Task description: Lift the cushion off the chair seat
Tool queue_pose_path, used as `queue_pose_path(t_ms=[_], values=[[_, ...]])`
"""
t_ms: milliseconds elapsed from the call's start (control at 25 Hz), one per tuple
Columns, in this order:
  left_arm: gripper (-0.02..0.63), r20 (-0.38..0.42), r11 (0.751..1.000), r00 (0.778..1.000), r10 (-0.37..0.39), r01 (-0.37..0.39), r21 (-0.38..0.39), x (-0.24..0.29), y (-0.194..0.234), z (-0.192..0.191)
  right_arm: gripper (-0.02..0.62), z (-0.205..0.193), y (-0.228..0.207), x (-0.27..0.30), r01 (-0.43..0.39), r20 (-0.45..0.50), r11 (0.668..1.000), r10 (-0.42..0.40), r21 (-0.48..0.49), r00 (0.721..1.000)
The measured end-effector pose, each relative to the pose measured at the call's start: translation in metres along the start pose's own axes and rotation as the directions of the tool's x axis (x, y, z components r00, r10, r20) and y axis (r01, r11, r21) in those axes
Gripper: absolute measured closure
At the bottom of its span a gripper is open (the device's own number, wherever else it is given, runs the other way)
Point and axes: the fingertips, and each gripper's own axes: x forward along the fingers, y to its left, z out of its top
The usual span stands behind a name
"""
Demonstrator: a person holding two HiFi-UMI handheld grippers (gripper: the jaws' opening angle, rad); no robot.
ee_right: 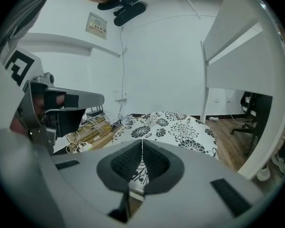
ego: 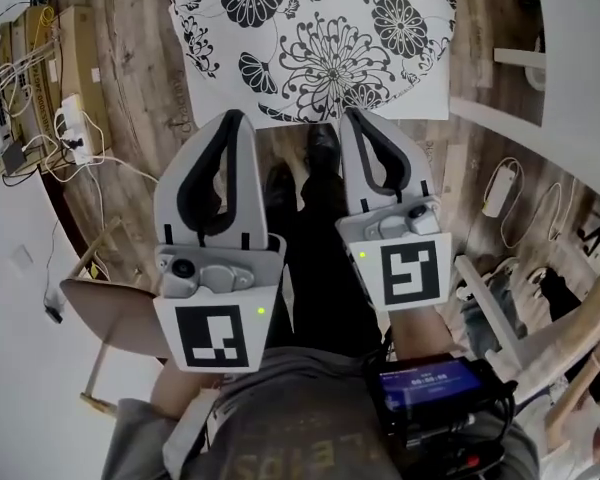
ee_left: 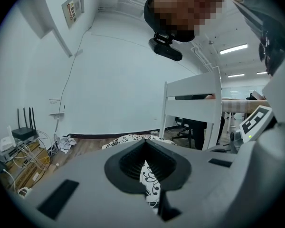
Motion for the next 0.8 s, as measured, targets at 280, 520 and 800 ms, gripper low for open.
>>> queue_pose_path(t_ms=[280,520,800], values=[[0.6,-0.023,1.0,1.0,0.003,-0.003,-0.012,0.006,0.006,-0.006,0.535,-0.01,-0.002,0.019,-0.003,-0.045,1.0,0.003,-0.003,0.999],[0.6,-0.048,1.0,0.999,-0.014,0.013,-0.021,0.016,0.012,-0.01,0.305,-0.015,-0.004,0.037,-0.01,-0.1,0.999,0.005,-0.048,0.995],[0.6,-0.056,0.999,0.998,0.02,-0.022,-0.044,0.034,0.024,-0.011,0.168,-0.042,-0.004,0.06,-0.071,-0.265,0.983,0.024,-0.167,0.964]])
